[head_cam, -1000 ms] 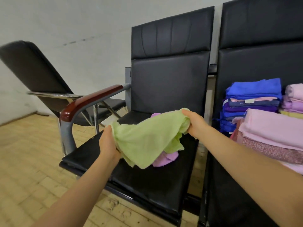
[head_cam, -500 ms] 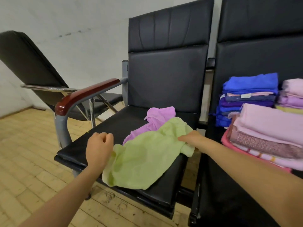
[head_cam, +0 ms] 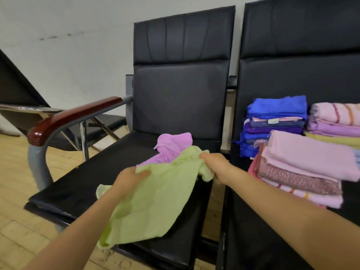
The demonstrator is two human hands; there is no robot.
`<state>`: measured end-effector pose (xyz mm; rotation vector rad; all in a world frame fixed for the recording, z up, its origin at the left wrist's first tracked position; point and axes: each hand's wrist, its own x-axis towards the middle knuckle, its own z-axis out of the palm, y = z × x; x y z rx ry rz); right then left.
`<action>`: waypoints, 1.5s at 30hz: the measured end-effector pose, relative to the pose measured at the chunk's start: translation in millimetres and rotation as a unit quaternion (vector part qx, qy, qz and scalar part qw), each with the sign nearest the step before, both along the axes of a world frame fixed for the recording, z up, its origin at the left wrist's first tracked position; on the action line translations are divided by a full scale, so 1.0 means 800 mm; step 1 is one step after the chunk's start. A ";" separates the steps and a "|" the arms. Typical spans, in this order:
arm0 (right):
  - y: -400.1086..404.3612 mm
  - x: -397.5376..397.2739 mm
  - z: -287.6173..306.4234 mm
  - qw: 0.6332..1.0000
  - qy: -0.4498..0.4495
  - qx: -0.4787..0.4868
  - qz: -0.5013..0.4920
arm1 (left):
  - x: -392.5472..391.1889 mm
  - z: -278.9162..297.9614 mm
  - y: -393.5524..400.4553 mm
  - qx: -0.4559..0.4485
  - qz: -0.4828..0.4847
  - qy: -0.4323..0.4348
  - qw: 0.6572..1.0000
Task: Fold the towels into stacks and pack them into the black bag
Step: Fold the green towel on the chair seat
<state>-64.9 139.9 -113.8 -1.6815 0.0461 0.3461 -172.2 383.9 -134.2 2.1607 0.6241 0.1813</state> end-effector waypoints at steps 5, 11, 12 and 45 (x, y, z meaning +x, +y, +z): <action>0.029 0.027 0.024 0.961 0.084 0.254 -0.078 | -0.010 0.025 0.016 -0.050 0.128 -0.128 0.982; 0.067 -0.002 -0.007 0.998 0.019 0.041 0.048 | -0.046 -0.014 0.047 0.062 0.086 -0.027 0.994; 0.070 -0.006 -0.008 0.999 -0.023 -0.021 0.039 | -0.053 -0.018 0.052 0.084 0.073 -0.023 0.994; -0.032 -0.068 -0.009 0.989 0.039 -0.084 0.117 | -0.106 0.026 0.001 -0.026 0.104 -0.012 0.994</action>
